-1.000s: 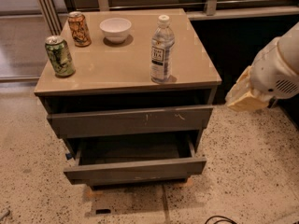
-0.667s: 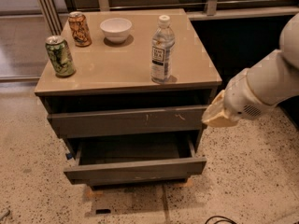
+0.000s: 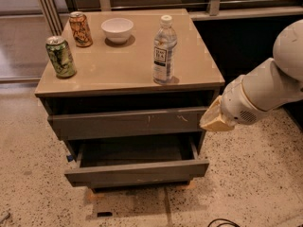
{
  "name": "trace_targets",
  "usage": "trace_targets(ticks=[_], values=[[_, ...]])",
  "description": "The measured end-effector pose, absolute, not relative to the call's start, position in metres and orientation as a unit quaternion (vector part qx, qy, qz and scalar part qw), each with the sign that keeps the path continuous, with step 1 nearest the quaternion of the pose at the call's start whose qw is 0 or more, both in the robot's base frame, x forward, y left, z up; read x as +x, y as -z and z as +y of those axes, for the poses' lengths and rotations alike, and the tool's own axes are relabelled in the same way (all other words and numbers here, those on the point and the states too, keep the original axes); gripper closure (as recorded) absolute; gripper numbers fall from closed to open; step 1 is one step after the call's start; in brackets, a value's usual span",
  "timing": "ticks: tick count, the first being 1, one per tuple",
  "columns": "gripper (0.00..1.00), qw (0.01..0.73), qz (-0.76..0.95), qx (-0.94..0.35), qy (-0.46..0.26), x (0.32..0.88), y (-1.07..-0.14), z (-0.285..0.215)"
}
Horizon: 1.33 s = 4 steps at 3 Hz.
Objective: Close middle drawer
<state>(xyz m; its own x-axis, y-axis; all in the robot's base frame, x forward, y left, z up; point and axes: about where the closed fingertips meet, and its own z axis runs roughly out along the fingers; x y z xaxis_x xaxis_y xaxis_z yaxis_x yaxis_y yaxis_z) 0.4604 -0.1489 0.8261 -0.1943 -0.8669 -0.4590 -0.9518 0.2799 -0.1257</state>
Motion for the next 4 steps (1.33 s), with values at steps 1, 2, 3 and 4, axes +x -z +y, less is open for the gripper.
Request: trace_targets(ticks=[1, 2, 3, 4], values=[[1.00, 0.232, 0.754, -0.606, -0.102, 0.459, -0.791, -0.142], [1.00, 0.238, 0.733, -0.623, -0.136, 0.458, -0.711, -0.117], [1.00, 0.235, 0.719, -0.628, -0.184, 0.460, -0.633, -0.085], [1.00, 0.223, 0.711, -0.626, -0.230, 0.459, -0.566, -0.059]])
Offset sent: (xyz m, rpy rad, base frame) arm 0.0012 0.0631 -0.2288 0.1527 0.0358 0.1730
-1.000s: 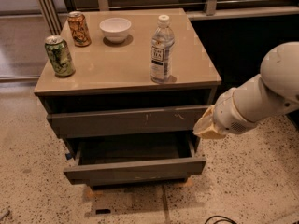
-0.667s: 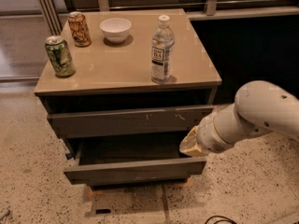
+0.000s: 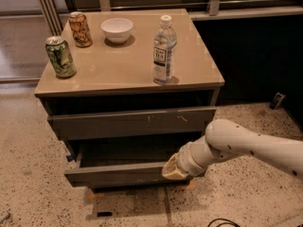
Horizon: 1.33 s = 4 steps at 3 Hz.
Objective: Close middle drawer
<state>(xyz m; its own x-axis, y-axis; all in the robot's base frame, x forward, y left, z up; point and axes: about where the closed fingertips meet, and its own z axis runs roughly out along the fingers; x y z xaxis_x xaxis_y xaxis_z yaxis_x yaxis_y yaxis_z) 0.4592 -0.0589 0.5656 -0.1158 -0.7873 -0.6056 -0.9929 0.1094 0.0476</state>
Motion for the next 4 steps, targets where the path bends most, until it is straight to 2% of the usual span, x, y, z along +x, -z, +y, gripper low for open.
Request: trace_targets(ticks=[1, 4], values=[[1.00, 0.223, 0.711, -0.626, -0.230, 0.459, -0.566, -0.059], [1.00, 0.216, 0.665, -0.681, -0.217, 0.465, -0.403, -0.020]])
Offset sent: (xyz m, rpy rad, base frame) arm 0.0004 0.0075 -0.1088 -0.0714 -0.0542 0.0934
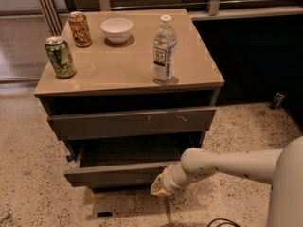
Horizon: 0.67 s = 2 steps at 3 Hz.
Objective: Close middle drawer
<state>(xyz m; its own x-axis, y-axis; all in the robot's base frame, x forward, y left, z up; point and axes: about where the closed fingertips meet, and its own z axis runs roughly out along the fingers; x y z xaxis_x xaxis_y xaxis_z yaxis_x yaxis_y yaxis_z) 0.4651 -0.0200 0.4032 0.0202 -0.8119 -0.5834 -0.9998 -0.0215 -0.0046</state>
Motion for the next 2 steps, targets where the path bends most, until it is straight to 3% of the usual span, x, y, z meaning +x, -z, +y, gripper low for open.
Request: trace_targets(ticks=[2], values=[[1.00, 0.220, 0.665, -0.683, -0.210, 0.4652, -0.4023, -0.0198]])
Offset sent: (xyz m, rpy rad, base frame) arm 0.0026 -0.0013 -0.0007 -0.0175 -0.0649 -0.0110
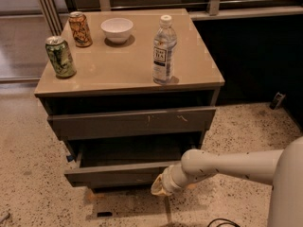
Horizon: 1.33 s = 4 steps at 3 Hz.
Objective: Close middle drawer
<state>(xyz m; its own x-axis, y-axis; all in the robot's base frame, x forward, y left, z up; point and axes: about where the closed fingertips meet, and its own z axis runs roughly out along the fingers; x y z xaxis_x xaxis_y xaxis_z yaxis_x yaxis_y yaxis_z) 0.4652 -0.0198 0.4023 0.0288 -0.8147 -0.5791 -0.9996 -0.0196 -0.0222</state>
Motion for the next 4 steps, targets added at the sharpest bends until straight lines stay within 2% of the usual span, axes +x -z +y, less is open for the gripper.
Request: trace_targets(ticks=[1, 2, 4], values=[[1.00, 0.249, 0.650, -0.697, -0.170, 0.465, -0.400, -0.021], [1.00, 0.308, 0.638, -0.697, -0.107, 0.485, -0.388, -0.025], [1.00, 0.383, 0.631, -0.673, -0.046, 0.533, -0.385, -0.031]])
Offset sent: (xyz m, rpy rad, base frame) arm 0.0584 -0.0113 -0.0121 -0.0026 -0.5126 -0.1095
